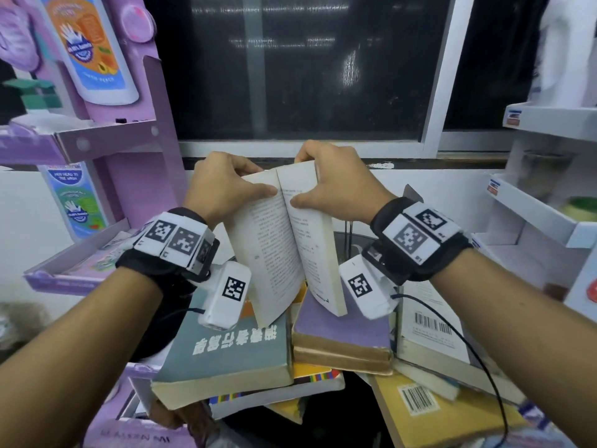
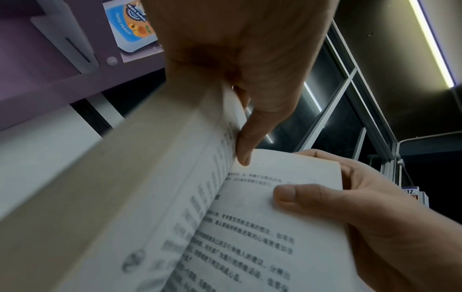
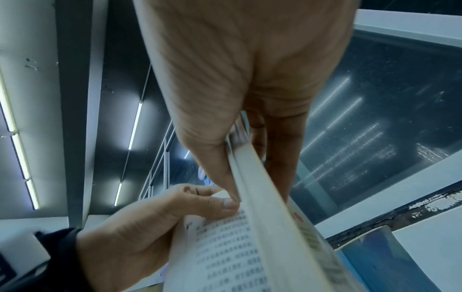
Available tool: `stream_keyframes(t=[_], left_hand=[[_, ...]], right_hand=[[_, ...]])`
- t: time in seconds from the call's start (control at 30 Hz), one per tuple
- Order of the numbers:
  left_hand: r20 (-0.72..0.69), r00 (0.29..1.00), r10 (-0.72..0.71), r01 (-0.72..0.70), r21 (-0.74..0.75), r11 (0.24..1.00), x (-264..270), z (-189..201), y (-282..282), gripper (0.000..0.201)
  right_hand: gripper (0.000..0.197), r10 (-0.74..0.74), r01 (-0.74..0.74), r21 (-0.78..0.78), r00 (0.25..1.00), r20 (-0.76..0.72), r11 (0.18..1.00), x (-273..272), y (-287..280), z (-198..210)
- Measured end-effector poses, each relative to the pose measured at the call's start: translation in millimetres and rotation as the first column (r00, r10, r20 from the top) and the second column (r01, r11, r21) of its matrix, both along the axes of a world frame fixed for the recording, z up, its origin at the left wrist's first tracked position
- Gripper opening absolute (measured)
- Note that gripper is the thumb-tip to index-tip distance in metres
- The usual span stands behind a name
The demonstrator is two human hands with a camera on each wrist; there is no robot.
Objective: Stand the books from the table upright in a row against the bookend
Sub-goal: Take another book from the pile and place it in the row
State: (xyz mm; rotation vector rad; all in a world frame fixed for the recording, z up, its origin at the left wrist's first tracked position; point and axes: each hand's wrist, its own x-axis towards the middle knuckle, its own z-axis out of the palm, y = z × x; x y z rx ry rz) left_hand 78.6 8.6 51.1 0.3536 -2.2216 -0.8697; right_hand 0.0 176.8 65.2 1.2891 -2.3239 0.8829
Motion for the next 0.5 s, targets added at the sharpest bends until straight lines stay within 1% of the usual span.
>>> stream_keyframes(t=[0.1,0.2,0.33,0.43,0.5], left_hand=[[-0.024,0.999,-0.030,0.032,0.083,0.996,4,0,-1,0.023],[-0.043,0.993,-0.111,0.118,0.209,0.971,4,-1,1,0.021],[-0.065,0.986,-0.153,0.165,0.280,0.946,0,-4,7,0.021],[-0.095,0.972,-0.217,0.236,0.329,0.914,-3,-6,14,0.022],[-0.112,0.961,-0.254,0.278,0.359,0.891,-4,-8,18,0.020]], right_hand=[[0.039,0.002,-0.001,-0.015,1.000,0.005,1.000,2,-6,-4],[0.037,-0.014,0.014,-0.034,1.000,0.021,0.999,1,-9,-6],[0.035,-0.044,0.045,-0.040,0.998,0.042,0.998,-1,-9,-8],[0.037,-0.041,0.049,-0.076,0.994,0.099,0.996,0,-7,-8],[0.041,0.006,0.012,-0.102,0.985,0.172,0.995,3,-5,-8]])
